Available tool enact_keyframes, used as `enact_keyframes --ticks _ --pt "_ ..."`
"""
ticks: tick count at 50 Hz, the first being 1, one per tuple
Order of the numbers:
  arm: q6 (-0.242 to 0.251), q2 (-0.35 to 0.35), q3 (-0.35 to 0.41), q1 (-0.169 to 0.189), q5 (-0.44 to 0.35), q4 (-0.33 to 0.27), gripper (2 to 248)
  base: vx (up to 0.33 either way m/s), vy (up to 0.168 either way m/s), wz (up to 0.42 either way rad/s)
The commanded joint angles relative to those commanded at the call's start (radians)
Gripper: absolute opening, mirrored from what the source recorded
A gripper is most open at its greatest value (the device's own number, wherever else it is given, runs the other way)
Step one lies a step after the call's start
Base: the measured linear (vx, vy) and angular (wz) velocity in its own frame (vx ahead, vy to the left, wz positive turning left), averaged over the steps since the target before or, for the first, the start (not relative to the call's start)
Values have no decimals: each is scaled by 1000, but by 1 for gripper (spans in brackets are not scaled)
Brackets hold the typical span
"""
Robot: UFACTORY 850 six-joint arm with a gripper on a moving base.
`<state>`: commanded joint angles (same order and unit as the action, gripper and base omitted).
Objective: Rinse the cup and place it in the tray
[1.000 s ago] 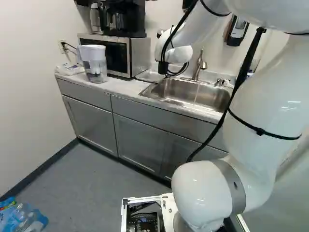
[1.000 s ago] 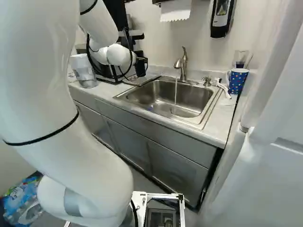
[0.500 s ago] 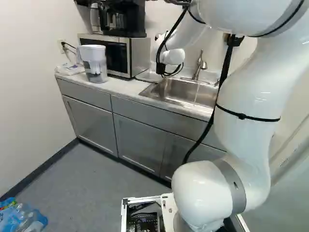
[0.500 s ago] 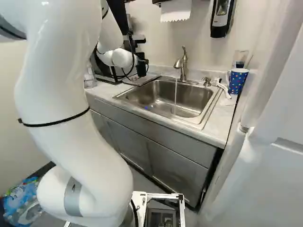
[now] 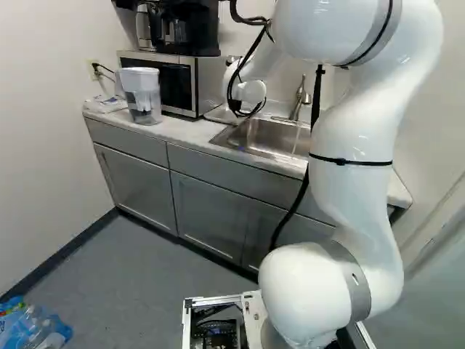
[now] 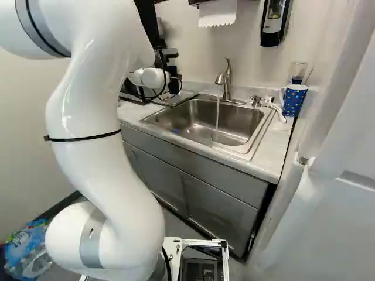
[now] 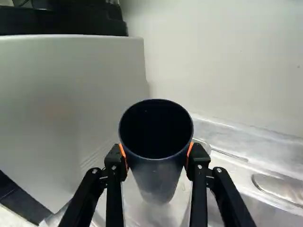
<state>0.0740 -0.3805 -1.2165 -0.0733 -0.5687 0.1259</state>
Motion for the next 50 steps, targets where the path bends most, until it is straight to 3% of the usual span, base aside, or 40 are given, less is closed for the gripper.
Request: enact_keyframes --ticks 29,50 --pt "0 -136 -105 -9 -1 1 126 0 0 0" --pt "0 -141 -107 -9 4 1 126 0 0 0"
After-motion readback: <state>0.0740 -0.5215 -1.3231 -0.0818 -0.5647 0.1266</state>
